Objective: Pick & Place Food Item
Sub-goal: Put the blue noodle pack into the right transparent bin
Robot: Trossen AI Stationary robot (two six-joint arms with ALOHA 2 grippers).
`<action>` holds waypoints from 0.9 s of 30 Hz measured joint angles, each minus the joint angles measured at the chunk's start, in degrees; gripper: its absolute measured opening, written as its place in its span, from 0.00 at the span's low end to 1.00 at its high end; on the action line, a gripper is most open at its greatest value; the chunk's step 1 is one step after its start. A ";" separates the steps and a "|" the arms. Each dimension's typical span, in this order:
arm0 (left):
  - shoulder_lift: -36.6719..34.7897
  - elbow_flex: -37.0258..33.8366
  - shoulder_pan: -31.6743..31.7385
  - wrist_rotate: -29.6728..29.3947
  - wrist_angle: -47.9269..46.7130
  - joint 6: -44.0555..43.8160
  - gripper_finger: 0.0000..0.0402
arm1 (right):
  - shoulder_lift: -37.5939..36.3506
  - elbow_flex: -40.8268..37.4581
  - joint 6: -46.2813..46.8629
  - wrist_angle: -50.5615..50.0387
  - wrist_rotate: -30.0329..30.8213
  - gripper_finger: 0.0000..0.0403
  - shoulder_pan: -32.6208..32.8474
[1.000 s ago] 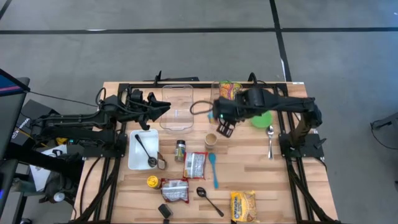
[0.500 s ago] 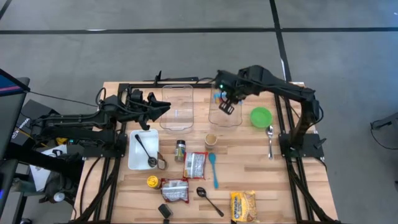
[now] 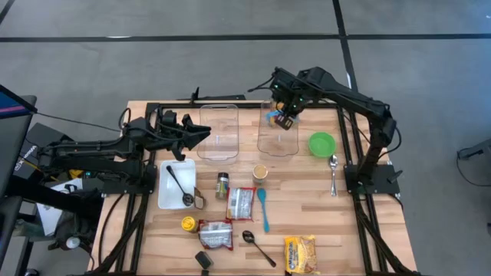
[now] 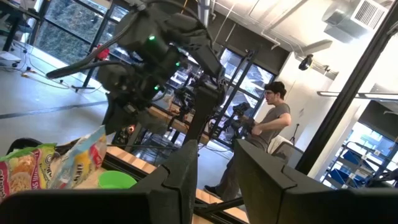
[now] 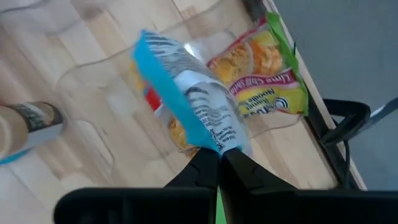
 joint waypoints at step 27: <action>0.00 0.00 0.00 -0.02 0.00 0.02 0.25 | 0.09 -17.15 0.60 16.73 -5.45 0.00 -2.42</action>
